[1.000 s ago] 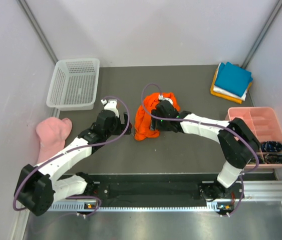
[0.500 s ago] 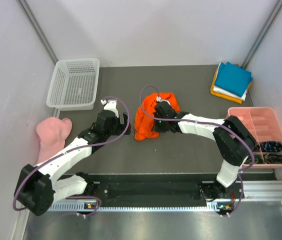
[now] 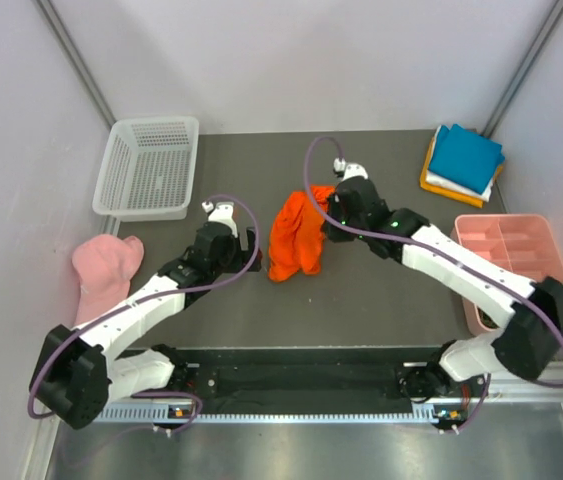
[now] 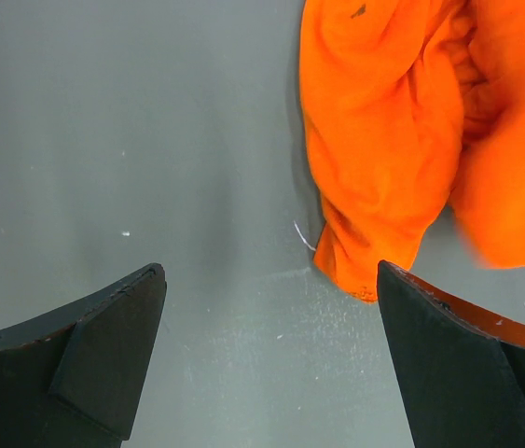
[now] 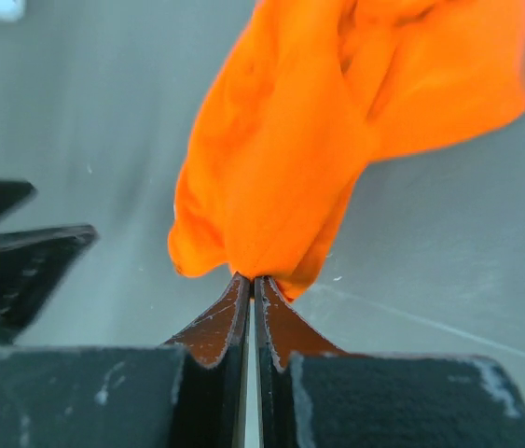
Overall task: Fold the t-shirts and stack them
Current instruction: Flatten out the tshirt
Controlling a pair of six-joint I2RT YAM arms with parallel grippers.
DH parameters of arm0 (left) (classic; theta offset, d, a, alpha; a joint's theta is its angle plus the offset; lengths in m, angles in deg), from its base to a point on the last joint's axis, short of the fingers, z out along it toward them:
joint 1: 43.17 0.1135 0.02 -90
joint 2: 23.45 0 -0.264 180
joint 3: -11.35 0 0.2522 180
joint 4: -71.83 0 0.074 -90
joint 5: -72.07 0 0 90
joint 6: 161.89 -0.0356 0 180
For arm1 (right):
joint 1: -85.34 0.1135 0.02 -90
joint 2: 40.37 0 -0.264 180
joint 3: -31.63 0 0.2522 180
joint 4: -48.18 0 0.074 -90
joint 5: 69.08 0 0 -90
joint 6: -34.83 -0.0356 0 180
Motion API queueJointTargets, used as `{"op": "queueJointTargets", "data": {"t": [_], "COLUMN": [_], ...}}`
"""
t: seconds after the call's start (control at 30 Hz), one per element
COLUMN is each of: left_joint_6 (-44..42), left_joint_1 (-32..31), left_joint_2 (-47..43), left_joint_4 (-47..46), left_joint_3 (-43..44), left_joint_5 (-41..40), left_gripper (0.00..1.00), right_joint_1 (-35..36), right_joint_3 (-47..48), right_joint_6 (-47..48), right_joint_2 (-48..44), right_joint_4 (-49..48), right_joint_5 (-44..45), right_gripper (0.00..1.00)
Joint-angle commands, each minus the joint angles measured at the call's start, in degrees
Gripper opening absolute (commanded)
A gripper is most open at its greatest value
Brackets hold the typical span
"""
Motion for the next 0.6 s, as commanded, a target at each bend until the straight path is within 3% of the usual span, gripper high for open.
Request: {"op": "queueJointTargets", "data": {"t": [0.0,0.17,0.33,0.57], "left_joint_6": [1.24,1.42,2.03,3.44], "left_joint_1": [-0.20,-0.20,-0.20,-0.20], "left_joint_2": [0.39,1.36,2.33,5.40], "left_joint_4": [-3.76,-4.82,-5.87,-10.78], "left_joint_3": [-0.67,-1.11,-1.81,-2.69], "left_joint_5": [1.03,1.74,2.79,6.65], "left_gripper": [0.99,0.99,0.99,0.99], "right_joint_1": [0.55,0.02,-0.86,-1.91], "right_joint_3": [7.98,13.69,12.91,9.75], "right_joint_6": [5.60,7.63,7.01,5.61], "right_joint_2": [-6.17,-9.24,-11.00,-14.26], "right_joint_4": [8.11,14.09,16.47,17.09], "right_joint_5": [9.12,16.77,22.13,23.19], "right_gripper": [0.00,0.00,0.00,0.00]}}
